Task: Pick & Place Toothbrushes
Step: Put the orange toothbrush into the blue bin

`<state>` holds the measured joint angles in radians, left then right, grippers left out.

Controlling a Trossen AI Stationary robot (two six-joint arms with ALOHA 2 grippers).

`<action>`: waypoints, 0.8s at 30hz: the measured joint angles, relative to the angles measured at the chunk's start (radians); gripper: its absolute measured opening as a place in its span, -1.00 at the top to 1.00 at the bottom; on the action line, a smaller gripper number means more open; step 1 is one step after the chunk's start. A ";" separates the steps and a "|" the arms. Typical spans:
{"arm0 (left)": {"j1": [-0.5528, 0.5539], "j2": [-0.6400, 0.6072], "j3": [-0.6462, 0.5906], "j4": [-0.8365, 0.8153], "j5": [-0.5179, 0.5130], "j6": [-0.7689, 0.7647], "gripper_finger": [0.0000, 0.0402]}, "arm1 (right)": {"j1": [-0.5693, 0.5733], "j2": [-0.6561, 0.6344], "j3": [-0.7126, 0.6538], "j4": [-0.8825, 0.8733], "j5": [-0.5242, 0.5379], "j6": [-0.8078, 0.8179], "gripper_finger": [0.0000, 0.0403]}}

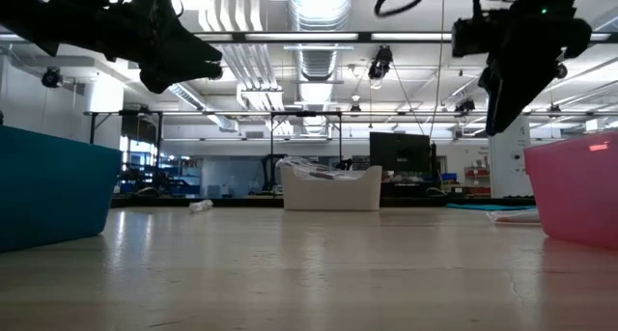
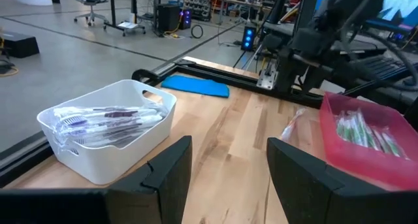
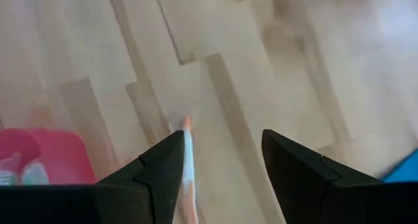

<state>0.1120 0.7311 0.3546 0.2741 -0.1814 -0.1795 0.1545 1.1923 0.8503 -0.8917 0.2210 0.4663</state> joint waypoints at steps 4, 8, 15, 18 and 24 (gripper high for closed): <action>0.000 0.000 0.000 -0.005 0.000 0.015 -0.01 | -0.035 0.064 -0.002 0.014 -0.076 -0.028 0.03; 0.000 0.000 0.000 -0.005 0.000 0.019 -0.01 | -0.048 0.136 -0.003 0.017 -0.123 -0.054 0.08; 0.000 0.000 0.000 -0.005 0.000 0.017 -0.01 | -0.052 0.261 -0.004 0.044 -0.160 -0.102 0.13; 0.000 0.000 0.000 -0.006 0.000 -0.010 -0.01 | -0.059 0.304 -0.004 0.064 -0.202 -0.122 0.10; 0.000 0.000 0.000 -0.006 0.000 -0.029 -0.01 | -0.092 0.369 -0.004 0.095 -0.253 -0.137 0.02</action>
<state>0.1120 0.7311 0.3546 0.2676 -0.1818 -0.2085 0.0621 1.5616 0.8467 -0.7972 -0.0322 0.3291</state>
